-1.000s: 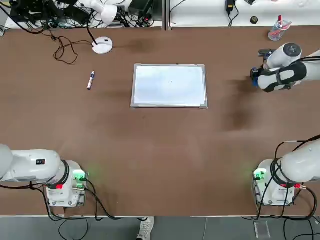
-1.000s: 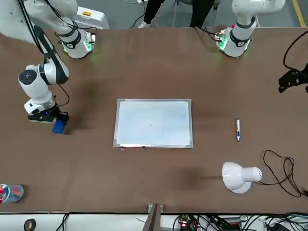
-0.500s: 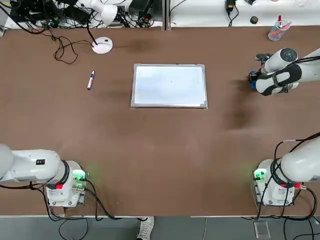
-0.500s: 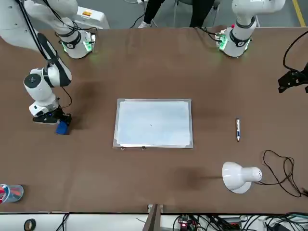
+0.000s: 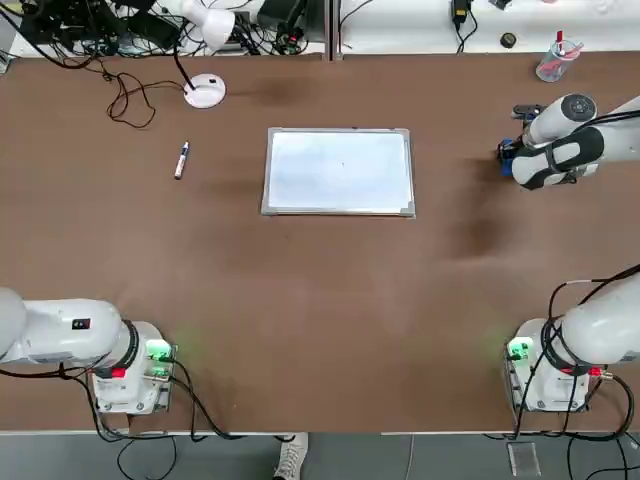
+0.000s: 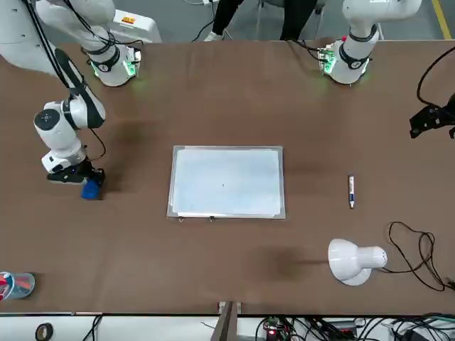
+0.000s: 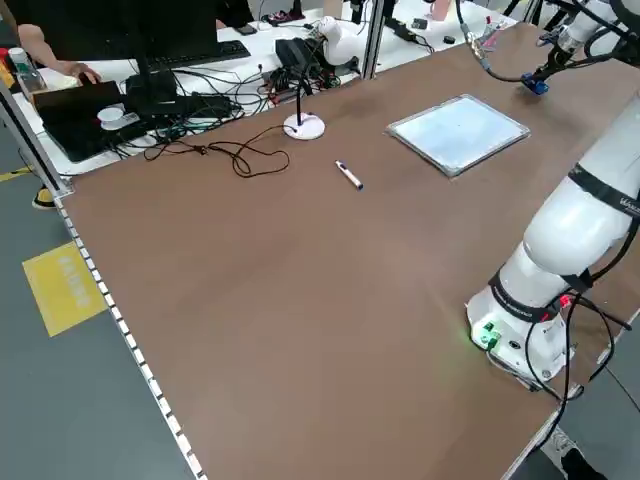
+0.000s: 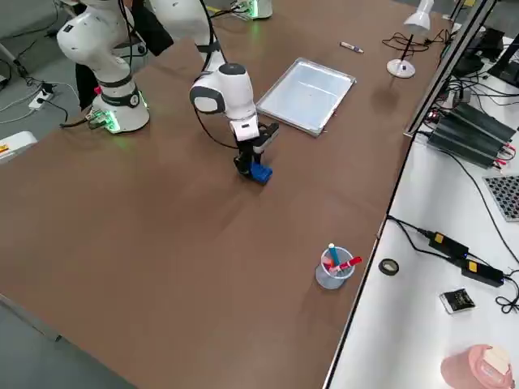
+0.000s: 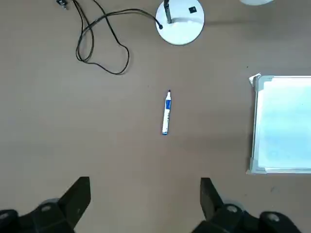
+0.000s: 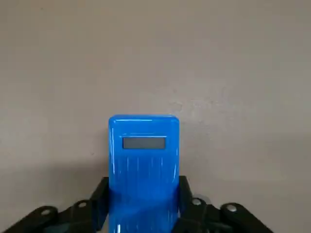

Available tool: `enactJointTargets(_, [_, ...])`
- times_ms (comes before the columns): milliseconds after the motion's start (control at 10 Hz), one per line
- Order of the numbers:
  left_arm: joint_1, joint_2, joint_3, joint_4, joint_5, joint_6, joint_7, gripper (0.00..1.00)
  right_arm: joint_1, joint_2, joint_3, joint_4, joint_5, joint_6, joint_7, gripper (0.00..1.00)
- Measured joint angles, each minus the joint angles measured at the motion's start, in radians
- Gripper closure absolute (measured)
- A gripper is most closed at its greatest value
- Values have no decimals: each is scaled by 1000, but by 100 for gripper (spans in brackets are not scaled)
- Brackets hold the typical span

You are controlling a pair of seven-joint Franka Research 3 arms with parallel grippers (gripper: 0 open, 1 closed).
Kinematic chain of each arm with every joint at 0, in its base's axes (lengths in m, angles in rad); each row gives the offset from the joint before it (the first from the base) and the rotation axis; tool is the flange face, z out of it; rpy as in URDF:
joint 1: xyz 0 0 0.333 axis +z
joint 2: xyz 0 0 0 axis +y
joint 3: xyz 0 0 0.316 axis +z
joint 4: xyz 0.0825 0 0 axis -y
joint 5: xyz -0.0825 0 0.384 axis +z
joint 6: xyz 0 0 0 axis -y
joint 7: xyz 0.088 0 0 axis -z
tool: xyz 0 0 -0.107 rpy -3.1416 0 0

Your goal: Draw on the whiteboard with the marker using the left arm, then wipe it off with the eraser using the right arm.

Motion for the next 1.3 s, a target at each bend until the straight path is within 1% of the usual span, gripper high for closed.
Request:
enactJointTargets(100, [0,0,0,0,0,0,0,0,-3,0,0,0,0,0,0,30])
enactJointTargets(200, [0,0,0,0,0,0,0,0,-5,0,0,0,0,0,0,30])
enactJointTargets(300, [0,0,0,0,0,0,0,0,-6,0,0,1,0,0,0,26])
enactJointTargets(600, [0,0,0,0,0,1,0,0,-6,-1,1,1,0,-3,1,24])
enactJointTargets(700, [0,0,0,0,0,1,0,0,-6,-4,3,2,0,-12,7,22])
enactJointTargets(800, [0,0,0,1,0,2,0,0,-6,-13,9,6,0,-38,23,15])
enactJointTargets(1000, [0,0,0,1,0,2,0,0,-1,-60,32,35,4,-150,77,15])
enactJointTargets(1200, [0,0,0,1,0,2,0,0,22,-143,68,95,20,-322,150,15])
enactJointTargets(1300, [0,0,0,1,0,2,0,0,45,-187,81,136,30,-427,172,15])
